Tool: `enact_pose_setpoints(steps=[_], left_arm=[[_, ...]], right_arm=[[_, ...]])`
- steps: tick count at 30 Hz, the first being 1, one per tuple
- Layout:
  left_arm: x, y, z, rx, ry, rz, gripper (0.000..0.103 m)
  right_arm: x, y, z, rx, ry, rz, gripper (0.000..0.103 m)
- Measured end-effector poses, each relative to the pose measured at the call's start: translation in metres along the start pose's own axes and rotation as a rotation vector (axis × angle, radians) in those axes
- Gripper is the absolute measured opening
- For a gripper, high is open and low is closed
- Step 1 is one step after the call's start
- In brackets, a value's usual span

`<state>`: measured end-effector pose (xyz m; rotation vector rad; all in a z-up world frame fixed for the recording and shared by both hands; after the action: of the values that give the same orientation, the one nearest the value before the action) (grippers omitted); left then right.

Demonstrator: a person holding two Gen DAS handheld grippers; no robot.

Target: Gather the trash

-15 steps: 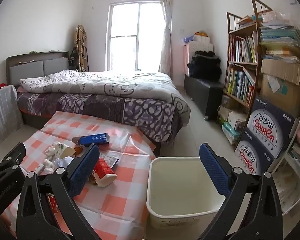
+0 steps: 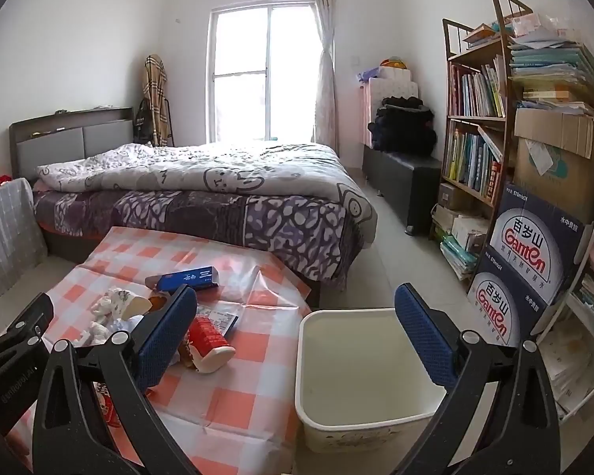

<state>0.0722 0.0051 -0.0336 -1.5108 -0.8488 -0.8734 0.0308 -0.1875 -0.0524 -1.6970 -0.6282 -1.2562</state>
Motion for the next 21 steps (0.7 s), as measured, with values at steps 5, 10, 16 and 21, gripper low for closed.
enact_pose_setpoints(steps=[5,10,16,21], left_arm=[[-0.0016,0.0027,-0.0019,0.001,-0.004,0.006,0.096],[-0.0022,0.0027,-0.0025,0.002,-0.003,0.006,0.096],[-0.0019,0.0034,-0.0016,0.002,-0.003,0.01,0.096],[-0.008,0.0013,0.0057,0.003,-0.005,0.01,0.096]], right_arm=[[0.0067,-0.0032,-0.0082,0.004,0.013,0.016,0.096],[0.004,-0.001,-0.0082,0.007,0.016,0.027,0.096],[0.0034,0.0002,-0.009,0.008,0.017,0.033,0.096],[0.0028,0.0004,-0.0089,0.009,0.017,0.033,0.096]])
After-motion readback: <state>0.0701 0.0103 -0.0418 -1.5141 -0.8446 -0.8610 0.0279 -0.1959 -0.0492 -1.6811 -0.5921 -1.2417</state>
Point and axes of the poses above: each gripper's, at about its wrist camera, not at the fingertips, and y roughly the way its jaws point, z to its left, x to its top, the point moved 8 cm from there along y, roughly the way its jaws point, and after that the axes turned 6 degrees about -x, right-handed, at the moved point
